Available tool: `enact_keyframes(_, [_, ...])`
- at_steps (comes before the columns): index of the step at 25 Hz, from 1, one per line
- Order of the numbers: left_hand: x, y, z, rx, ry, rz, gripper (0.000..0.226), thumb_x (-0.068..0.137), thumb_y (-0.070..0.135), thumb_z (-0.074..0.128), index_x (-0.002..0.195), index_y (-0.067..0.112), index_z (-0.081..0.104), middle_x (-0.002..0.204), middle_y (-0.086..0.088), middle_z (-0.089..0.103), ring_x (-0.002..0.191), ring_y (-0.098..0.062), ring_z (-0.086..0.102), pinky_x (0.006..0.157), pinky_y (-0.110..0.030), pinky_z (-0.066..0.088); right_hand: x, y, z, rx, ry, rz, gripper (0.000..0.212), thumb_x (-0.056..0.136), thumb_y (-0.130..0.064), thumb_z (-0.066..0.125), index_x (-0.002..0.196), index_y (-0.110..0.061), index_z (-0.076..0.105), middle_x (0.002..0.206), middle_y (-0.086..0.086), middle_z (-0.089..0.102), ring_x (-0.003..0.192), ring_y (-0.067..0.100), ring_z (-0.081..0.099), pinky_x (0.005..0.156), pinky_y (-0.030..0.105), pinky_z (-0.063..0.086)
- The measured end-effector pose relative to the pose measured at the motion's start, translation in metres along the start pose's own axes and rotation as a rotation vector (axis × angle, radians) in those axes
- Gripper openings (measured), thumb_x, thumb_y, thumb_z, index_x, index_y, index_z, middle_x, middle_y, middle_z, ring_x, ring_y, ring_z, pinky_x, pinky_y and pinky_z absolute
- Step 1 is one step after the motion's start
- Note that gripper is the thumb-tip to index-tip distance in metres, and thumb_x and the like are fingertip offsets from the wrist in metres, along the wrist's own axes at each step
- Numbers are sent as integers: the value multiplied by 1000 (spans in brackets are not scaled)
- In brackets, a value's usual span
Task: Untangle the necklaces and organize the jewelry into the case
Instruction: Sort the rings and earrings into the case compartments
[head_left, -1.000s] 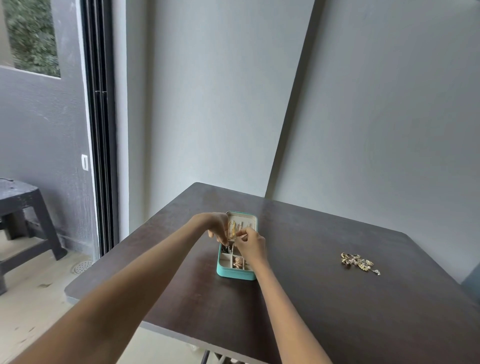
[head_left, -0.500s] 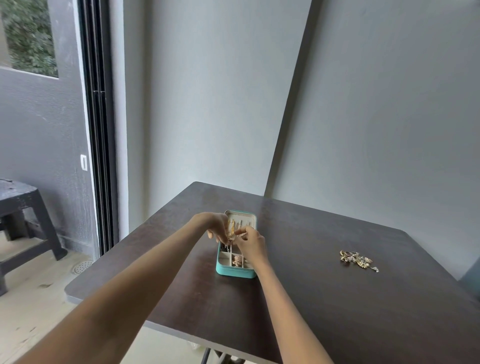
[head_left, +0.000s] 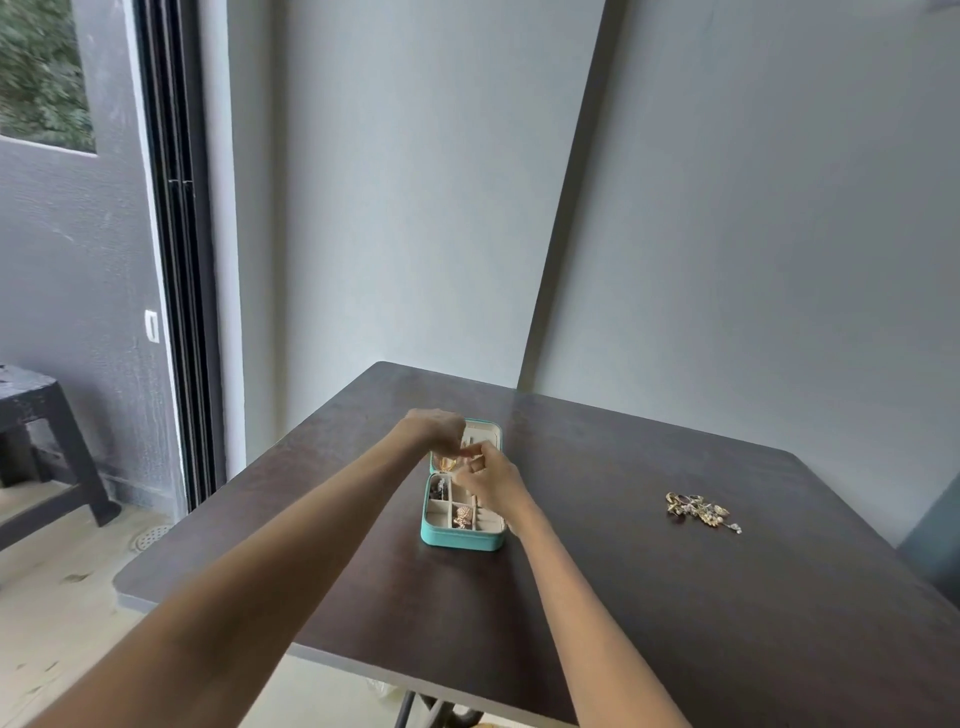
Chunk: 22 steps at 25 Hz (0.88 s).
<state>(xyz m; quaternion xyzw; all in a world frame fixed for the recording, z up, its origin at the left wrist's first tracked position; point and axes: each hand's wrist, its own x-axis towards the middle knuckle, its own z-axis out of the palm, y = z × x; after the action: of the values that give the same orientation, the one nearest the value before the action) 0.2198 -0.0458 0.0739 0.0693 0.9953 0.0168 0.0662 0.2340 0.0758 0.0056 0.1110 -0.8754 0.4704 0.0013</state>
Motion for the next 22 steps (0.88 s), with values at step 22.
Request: enact_keyframes(22, [69, 252, 102, -807, 304, 271, 28, 87, 15, 43, 114, 17, 50, 114, 3, 58, 103, -22, 58, 83, -32, 44, -48, 164, -190, -695, 547, 324, 30, 90, -32, 53, 119, -28, 52, 117, 0, 54, 108, 26, 58, 79, 33, 45])
